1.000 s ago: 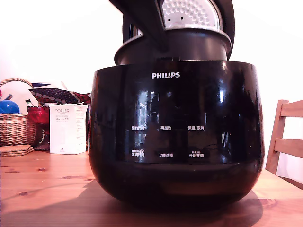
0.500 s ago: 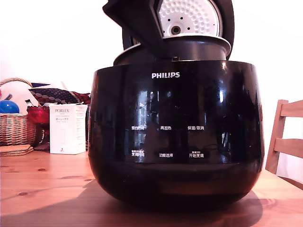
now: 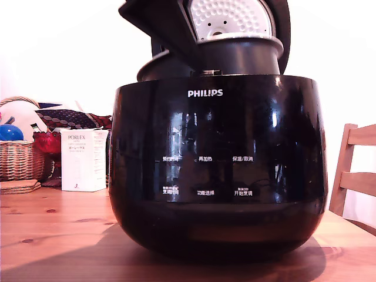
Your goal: Place the pot you are holding inside the rice cooker
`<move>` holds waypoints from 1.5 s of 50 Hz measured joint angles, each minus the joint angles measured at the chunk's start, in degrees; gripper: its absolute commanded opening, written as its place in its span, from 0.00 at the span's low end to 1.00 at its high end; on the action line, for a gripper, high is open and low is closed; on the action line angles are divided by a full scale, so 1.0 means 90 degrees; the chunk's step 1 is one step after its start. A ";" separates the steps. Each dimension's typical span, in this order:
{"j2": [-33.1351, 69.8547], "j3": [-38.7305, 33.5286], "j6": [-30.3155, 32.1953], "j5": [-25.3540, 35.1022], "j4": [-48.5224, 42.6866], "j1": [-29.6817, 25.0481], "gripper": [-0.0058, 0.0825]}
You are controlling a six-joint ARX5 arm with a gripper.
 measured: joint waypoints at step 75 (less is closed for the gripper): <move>-0.0002 0.0010 0.1001 -0.0712 -0.0325 -0.0192 0.09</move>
